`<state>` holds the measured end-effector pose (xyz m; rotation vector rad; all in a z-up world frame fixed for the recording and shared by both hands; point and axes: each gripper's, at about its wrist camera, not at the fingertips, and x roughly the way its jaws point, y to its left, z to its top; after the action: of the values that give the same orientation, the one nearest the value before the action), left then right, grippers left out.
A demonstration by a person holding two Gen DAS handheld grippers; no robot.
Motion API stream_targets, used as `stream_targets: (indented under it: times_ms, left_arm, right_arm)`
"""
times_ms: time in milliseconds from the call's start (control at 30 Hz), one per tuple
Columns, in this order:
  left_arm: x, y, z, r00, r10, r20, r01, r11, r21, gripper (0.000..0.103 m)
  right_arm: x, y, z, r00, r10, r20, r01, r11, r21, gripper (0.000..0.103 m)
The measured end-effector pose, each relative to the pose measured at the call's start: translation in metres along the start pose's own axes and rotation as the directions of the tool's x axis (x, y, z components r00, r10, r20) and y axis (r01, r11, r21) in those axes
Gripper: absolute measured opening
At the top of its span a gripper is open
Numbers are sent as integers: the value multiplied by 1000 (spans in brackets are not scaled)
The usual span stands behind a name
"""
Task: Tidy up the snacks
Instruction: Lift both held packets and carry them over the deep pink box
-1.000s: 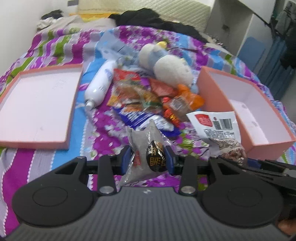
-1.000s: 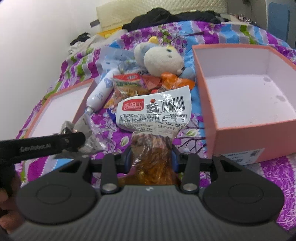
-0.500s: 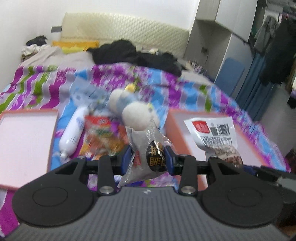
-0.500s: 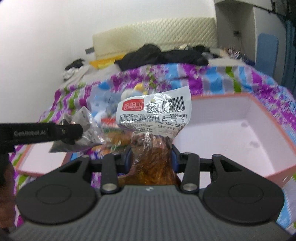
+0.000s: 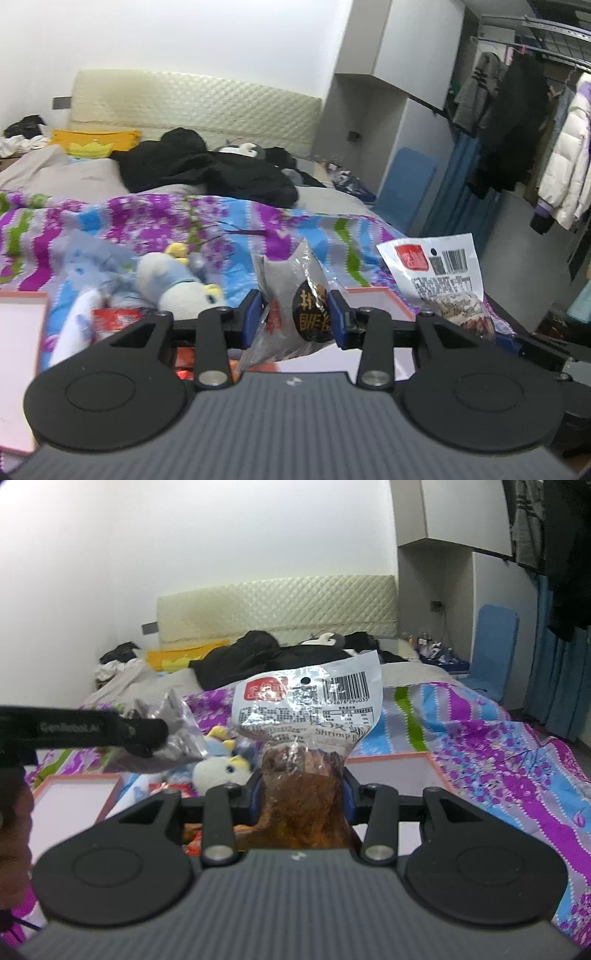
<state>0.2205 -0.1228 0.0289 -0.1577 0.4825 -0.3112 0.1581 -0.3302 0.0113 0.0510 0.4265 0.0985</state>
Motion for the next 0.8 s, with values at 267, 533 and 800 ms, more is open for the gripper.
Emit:
stream_targets:
  times_ms: [267, 533, 800]
  left_arm:
    - [72, -38, -15, 992, -52, -118, 54, 998, 21, 44]
    - [160, -64, -53, 953, -59, -296, 88, 993, 84, 44]
    - [223, -69, -88, 905, -58, -422, 109, 989, 98, 44]
  right_arm:
    - [42, -53, -12, 994, -30, -109, 36, 998, 53, 44]
    - [92, -93, -57, 962, -67, -265, 92, 992, 83, 44]
    - [125, -117, -97, 926, -65, -371, 127, 981, 144, 44]
